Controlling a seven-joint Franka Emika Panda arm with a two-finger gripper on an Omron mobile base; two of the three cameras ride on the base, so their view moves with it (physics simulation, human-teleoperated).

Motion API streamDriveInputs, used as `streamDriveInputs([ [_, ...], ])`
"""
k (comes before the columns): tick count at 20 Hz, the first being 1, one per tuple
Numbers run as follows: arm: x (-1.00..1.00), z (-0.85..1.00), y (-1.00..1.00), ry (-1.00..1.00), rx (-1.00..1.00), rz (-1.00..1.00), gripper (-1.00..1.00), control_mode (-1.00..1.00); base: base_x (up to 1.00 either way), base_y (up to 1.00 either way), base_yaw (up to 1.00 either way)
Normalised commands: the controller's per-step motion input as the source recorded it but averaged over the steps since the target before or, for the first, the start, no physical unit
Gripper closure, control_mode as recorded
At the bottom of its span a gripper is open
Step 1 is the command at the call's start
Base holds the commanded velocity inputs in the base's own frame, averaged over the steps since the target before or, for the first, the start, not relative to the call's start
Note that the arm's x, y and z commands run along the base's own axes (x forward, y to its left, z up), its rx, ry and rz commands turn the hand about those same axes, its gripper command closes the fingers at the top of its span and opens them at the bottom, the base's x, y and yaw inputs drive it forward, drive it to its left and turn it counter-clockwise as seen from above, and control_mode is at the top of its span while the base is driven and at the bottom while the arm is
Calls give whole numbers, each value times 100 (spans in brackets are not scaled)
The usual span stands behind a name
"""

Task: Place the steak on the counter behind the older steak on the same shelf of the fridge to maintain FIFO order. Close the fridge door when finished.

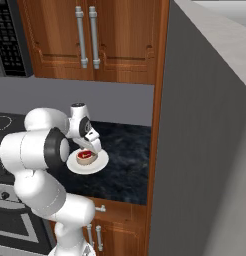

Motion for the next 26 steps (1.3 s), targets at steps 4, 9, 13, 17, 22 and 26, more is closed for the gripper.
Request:
streamDriveInputs([
  [4, 24, -5, 0, -3, 0, 0, -100, -100, 0, 0, 0],
  [9, 0, -7, -10, -12, 0, 0, -100, -100, 0, 0, 0],
  [13, 0, -12, -5, -14, 2, 0, -100, -100, 0, 0, 0],
  [17, 0, -19, 0, -13, 3, 1, -100, -100, 0, 0, 0],
  [22, 0, -25, 0, -12, 4, 1, -100, -100, 0, 0, 0],
  [26, 0, -24, 0, -6, 2, 2, -100, -100, 0, 0, 0],
])
